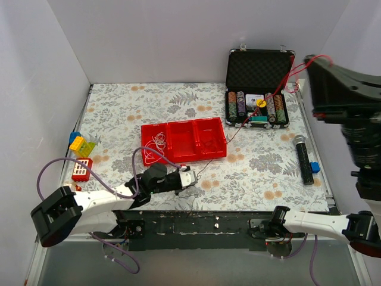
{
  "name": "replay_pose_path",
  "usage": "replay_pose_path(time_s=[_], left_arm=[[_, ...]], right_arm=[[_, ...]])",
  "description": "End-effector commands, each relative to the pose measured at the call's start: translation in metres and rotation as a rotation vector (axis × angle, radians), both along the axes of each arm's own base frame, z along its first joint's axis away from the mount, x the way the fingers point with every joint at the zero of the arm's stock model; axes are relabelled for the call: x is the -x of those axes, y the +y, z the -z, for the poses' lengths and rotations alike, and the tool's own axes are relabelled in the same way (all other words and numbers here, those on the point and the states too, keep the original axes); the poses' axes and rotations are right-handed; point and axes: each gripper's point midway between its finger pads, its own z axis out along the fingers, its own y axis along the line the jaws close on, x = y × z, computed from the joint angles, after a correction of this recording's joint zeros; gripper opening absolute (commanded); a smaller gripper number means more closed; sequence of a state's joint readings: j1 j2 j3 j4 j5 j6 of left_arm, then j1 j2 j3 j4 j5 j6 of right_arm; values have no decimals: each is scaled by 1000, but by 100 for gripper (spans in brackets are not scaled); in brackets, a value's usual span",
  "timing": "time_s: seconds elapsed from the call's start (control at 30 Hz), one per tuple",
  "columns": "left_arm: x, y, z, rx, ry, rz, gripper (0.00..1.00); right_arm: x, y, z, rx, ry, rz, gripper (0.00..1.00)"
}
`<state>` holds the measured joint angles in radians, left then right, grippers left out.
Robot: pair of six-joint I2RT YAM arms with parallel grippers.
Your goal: Untangle the cables
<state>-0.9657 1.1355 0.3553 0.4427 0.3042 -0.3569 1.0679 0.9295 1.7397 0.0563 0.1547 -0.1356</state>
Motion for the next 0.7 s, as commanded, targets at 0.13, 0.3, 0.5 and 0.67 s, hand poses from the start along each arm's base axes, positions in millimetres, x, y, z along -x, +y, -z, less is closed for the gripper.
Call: replay_pose_path(time_s=[0.13,0.3,0.5,0.67], left_arm=[[10,31,38,-131,-155,69,12],[11,47,54,-189,-200,57,10],[4,53,54,-209,-206,11,14],[3,56,56,-211,-211,8,15]], right_arm=[[11,-91,-53,-167,-104,258,1],[8,-129,-55,-206,-97,412,1],[24,-193,-70,-327,-136,572,1],[21,-207,-74,-329,-123,660,1]])
